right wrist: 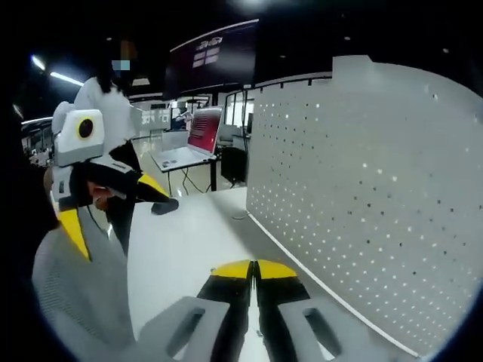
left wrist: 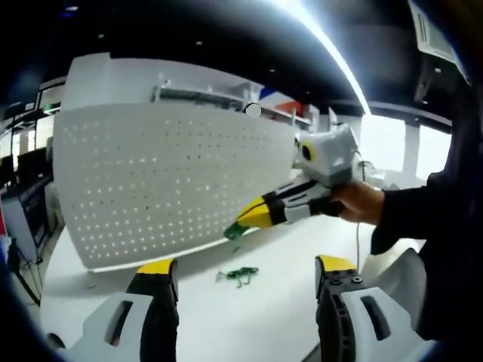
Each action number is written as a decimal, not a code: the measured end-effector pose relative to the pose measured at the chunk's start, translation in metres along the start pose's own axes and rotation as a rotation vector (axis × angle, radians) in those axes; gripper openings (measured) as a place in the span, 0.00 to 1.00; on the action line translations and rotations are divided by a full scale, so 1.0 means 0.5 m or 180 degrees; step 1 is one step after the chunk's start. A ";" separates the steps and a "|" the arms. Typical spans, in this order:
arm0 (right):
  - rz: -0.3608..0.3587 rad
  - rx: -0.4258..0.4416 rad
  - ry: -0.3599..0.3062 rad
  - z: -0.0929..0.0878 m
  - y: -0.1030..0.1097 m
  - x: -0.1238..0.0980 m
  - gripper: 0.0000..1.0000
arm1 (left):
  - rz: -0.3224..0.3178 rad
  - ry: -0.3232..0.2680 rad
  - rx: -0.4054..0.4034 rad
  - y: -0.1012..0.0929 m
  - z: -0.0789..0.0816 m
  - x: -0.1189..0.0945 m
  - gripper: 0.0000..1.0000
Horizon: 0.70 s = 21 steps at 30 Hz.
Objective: Insert the hook assembly into the mounting plate slot until the hook locks in place.
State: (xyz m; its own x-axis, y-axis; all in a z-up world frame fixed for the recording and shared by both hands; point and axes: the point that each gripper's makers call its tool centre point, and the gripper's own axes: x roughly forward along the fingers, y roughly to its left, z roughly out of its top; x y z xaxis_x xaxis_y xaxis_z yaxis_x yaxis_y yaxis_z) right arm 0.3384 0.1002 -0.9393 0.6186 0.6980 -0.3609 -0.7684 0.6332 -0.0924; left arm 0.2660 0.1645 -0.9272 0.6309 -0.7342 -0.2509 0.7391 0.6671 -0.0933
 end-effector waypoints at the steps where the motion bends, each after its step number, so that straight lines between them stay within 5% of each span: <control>1: 0.0002 -0.0007 -0.0022 0.005 0.002 -0.002 0.00 | 0.0010 -0.0009 -0.0012 0.002 0.002 0.000 0.74; 21: 0.0097 -0.0039 -0.0503 0.093 0.055 -0.050 0.00 | -0.0072 -0.0103 0.0188 -0.008 0.046 0.035 0.48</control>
State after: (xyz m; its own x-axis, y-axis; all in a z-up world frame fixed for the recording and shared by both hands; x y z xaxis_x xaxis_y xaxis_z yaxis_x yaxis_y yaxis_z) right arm 0.3093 0.1157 -0.8896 0.6123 0.7613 -0.2133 -0.7886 0.6075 -0.0952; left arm 0.2793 0.1461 -0.9090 0.6204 -0.7534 -0.2179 0.7654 0.6422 -0.0413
